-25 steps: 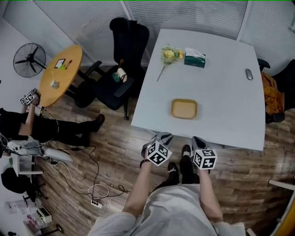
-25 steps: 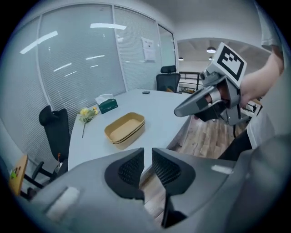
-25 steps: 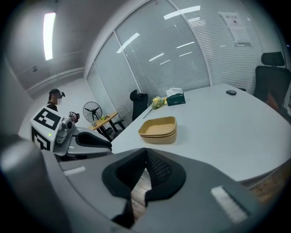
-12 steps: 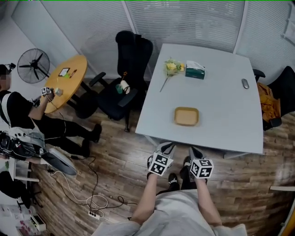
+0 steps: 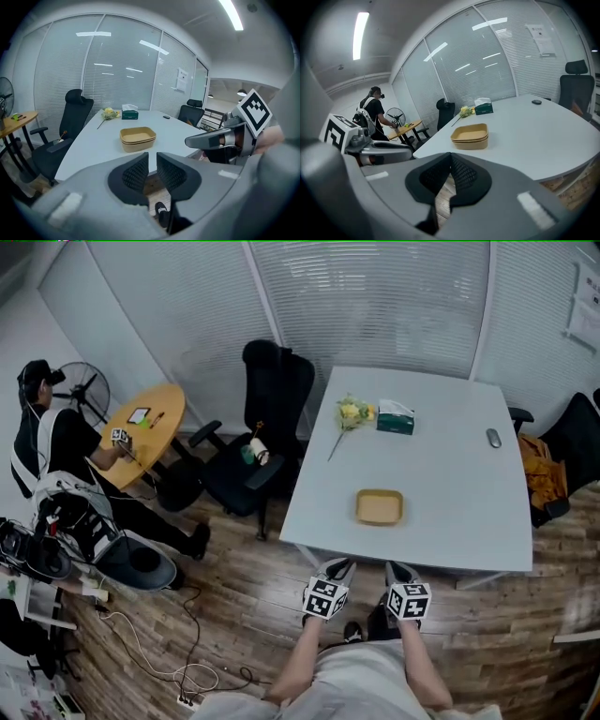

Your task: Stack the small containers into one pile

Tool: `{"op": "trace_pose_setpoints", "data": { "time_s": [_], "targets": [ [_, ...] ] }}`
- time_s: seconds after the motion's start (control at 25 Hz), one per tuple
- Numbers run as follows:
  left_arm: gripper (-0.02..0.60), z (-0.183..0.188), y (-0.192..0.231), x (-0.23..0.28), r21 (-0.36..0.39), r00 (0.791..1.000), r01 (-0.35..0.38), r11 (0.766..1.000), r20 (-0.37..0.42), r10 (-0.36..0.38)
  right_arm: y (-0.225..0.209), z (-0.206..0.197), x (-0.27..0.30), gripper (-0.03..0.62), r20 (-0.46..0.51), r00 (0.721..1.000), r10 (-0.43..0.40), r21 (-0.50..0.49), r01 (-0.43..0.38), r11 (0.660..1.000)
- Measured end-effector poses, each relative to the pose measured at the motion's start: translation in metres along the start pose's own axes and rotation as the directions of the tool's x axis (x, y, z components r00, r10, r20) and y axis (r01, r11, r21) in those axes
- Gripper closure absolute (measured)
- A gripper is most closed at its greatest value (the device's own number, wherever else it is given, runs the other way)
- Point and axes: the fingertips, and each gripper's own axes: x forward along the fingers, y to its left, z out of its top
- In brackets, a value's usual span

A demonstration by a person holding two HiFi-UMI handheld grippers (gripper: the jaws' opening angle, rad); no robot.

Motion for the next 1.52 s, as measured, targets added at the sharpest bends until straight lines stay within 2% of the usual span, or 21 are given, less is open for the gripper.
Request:
{"op": "trace_pose_setpoints", "data": {
  "time_s": [0.2,0.36,0.88,1.52],
  "targets": [
    [0.531,0.008,0.002,0.006,-0.012,1.000,-0.002,1.000,0.016,0.002,-0.012,0.002,-0.004,0.594,0.014,1.000,-0.020,0.013,0.020,1.000],
    [0.575,0.013,0.004,0.004,-0.028,0.999,-0.006,1.000,0.053,0.007,-0.013,0.001,-0.003,0.594,0.014,1.000,-0.025,0.013,0.025,1.000],
    [0.575,0.010,0.011,0.001,-0.038,0.999,-0.008,0.999,0.043,0.010,-0.003,0.001,0.002,0.595,0.018,1.000,0.014,0.017,-0.014,1.000],
    [0.575,0.014,0.003,-0.008,-0.025,0.998,-0.008,1.000,0.061,0.009,0.010,-0.003,0.000,0.595,0.003,0.999,0.051,-0.027,-0.051,0.998]
  ]
}}
